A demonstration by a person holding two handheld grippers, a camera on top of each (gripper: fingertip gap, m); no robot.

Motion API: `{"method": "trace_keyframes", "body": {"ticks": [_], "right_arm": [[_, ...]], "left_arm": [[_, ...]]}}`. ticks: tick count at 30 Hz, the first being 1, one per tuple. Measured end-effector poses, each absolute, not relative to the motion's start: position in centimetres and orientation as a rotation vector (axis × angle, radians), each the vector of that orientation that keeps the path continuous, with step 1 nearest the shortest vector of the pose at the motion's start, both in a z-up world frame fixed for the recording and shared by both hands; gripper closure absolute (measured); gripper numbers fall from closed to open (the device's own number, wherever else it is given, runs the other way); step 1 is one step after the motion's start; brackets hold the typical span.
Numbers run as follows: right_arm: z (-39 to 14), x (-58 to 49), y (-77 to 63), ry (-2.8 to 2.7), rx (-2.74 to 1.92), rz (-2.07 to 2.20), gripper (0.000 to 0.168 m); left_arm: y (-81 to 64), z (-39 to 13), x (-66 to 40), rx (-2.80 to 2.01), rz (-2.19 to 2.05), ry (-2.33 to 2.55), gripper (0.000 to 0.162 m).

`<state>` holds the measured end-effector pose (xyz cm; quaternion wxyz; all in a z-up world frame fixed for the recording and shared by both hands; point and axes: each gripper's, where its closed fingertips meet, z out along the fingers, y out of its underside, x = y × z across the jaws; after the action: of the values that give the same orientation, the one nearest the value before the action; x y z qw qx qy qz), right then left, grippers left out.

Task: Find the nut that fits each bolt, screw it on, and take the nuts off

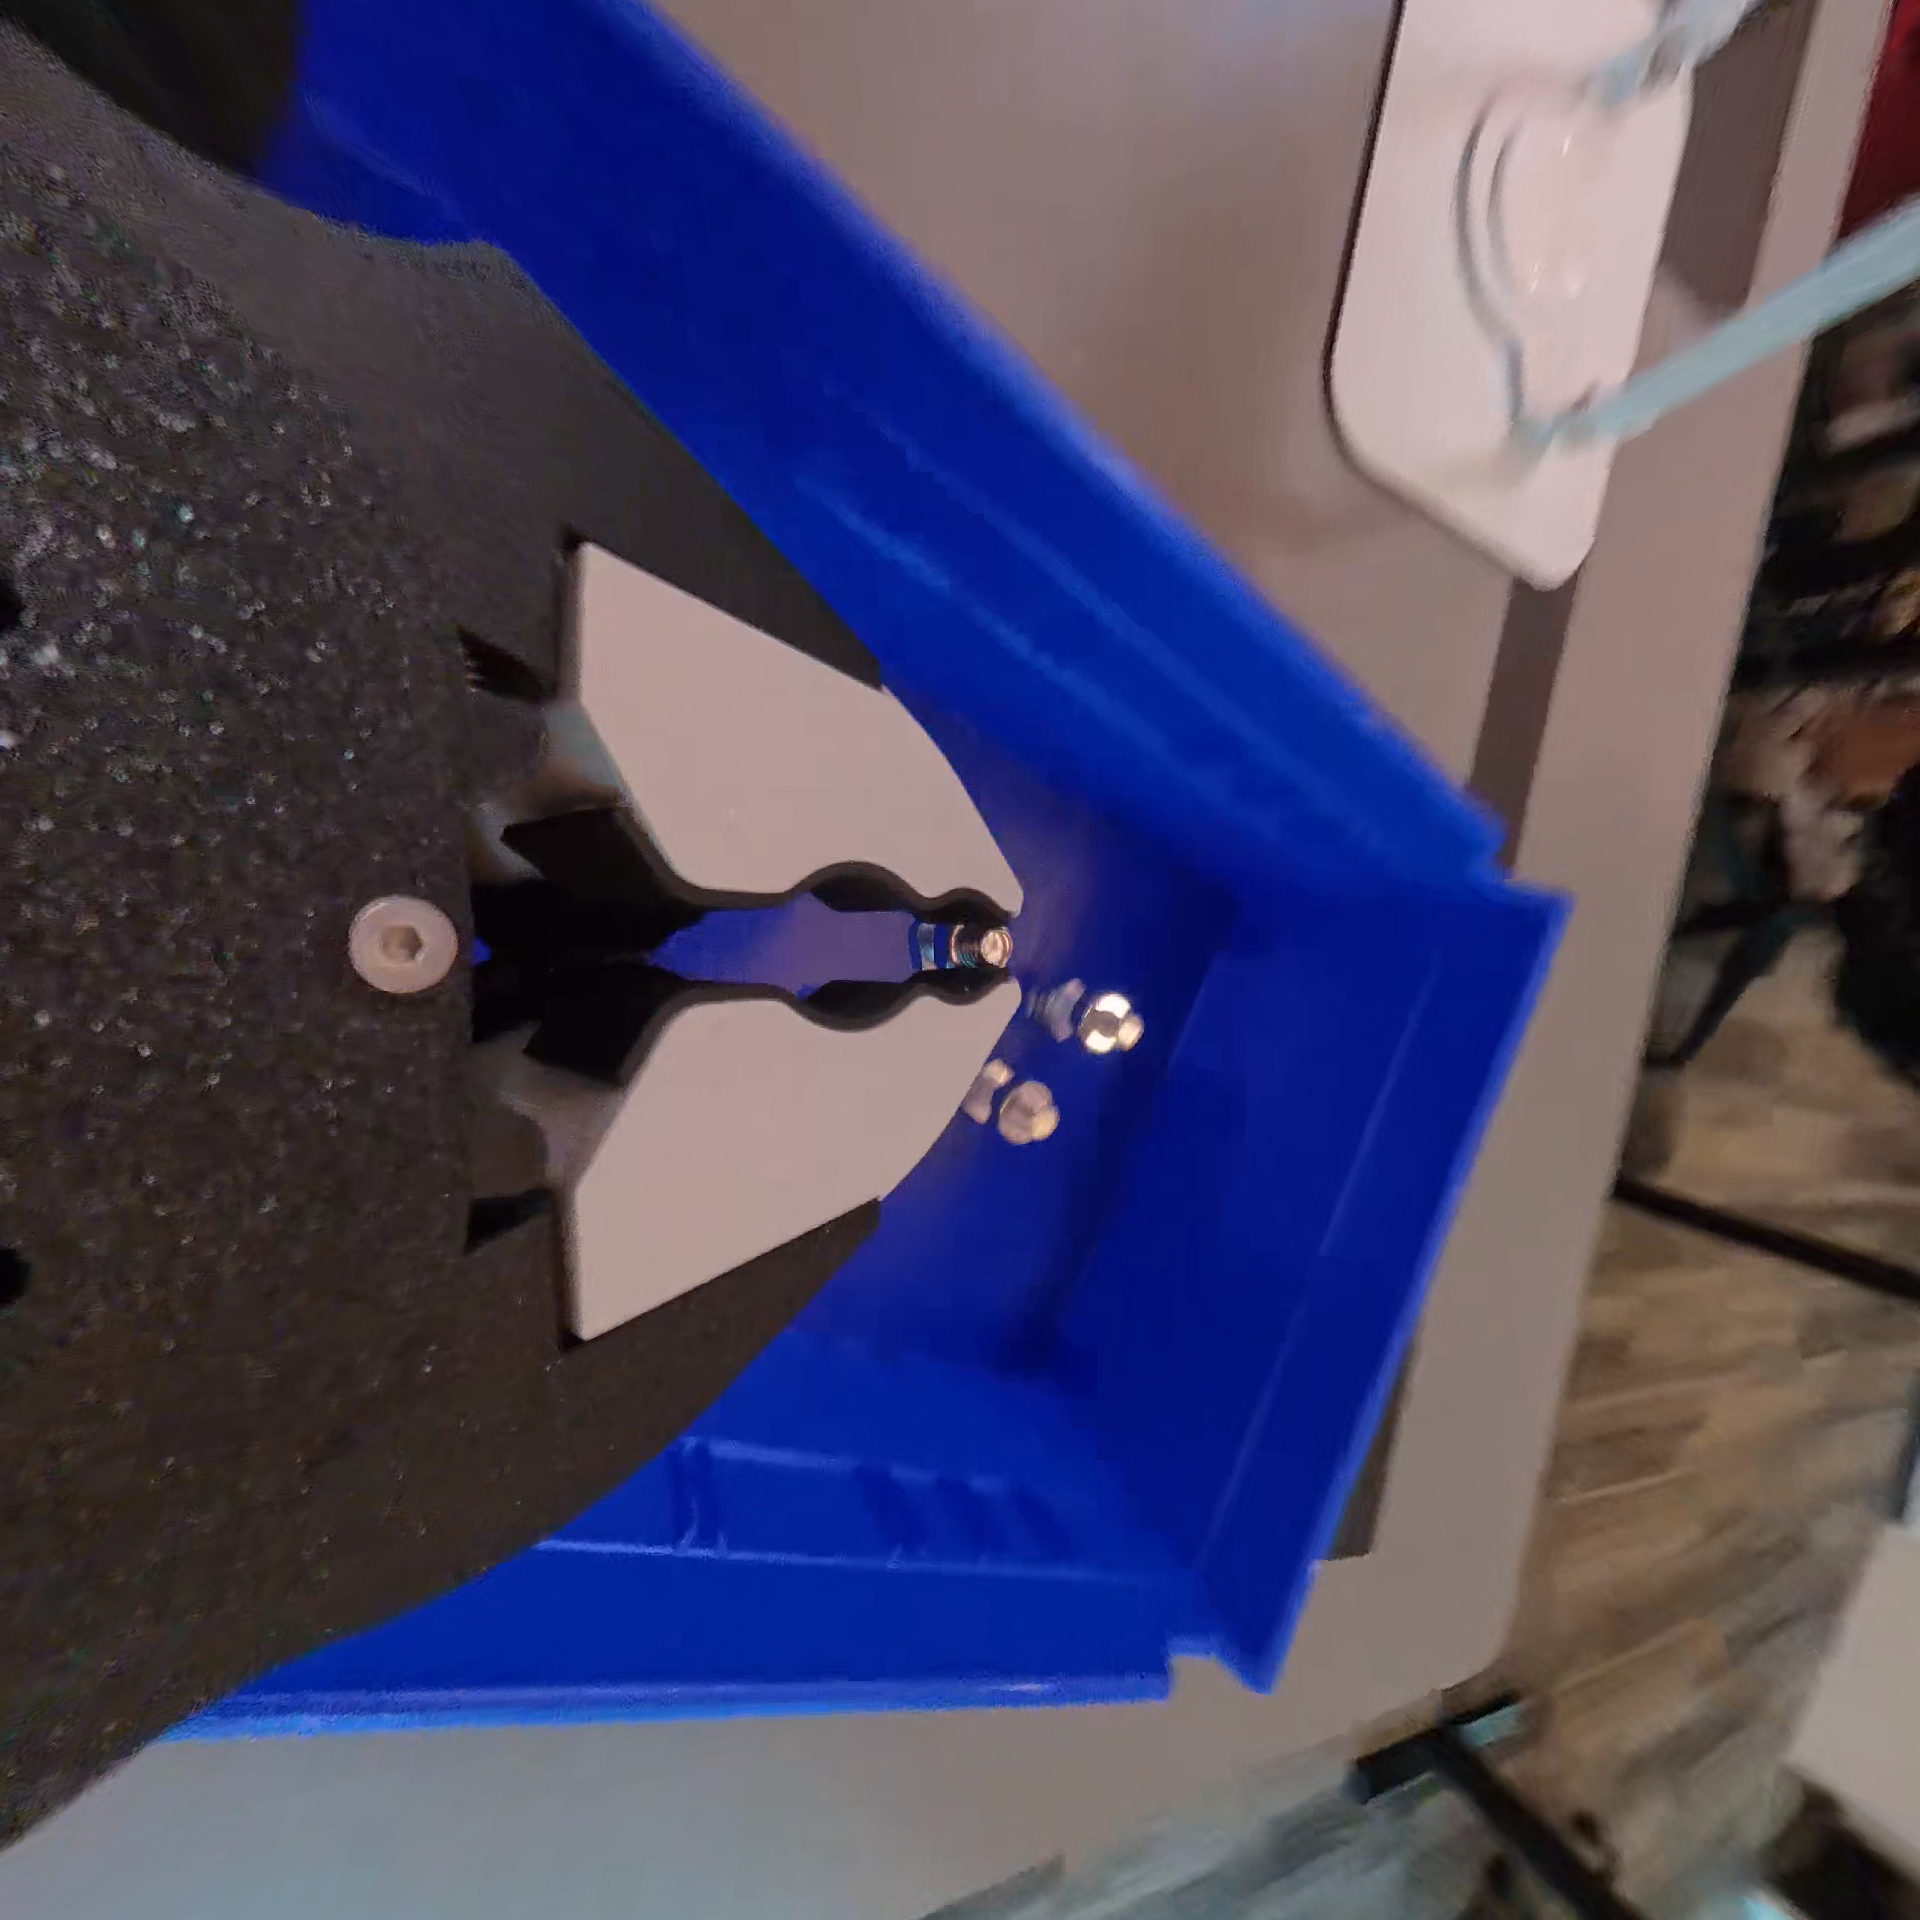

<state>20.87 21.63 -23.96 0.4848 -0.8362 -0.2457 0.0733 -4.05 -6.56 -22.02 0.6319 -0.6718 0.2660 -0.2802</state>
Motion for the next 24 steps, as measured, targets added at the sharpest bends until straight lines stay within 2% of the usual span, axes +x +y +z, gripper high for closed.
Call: {"method": "trace_keyframes", "body": {"ticks": [6, 13, 20, 24], "right_arm": [[-28.3, 23.8, 24.9, -0.475, -2.226, 0.081, 0.16], [-30.8, 25.1, 25.6, -0.399, -2.298, 0.06, 0.16], [-30.0, 25.3, 25.3, -0.391, -2.268, 0.063, 0.158], [-26.7, 23.8, 24.4, -0.394, -2.154, 0.138, 0.154]], "left_arm": [[-6.6, -22.0, -4.1, -1.536, -0.65, 0.603, 0.123], [-6.6, -21.9, -4.2, -1.529, -0.656, 0.597, 0.123], [-6.6, -21.9, -4.2, -1.53, -0.655, 0.598, 0.123], [-6.5, -21.9, -4.2, -1.528, -0.652, 0.598, 0.123]]}}
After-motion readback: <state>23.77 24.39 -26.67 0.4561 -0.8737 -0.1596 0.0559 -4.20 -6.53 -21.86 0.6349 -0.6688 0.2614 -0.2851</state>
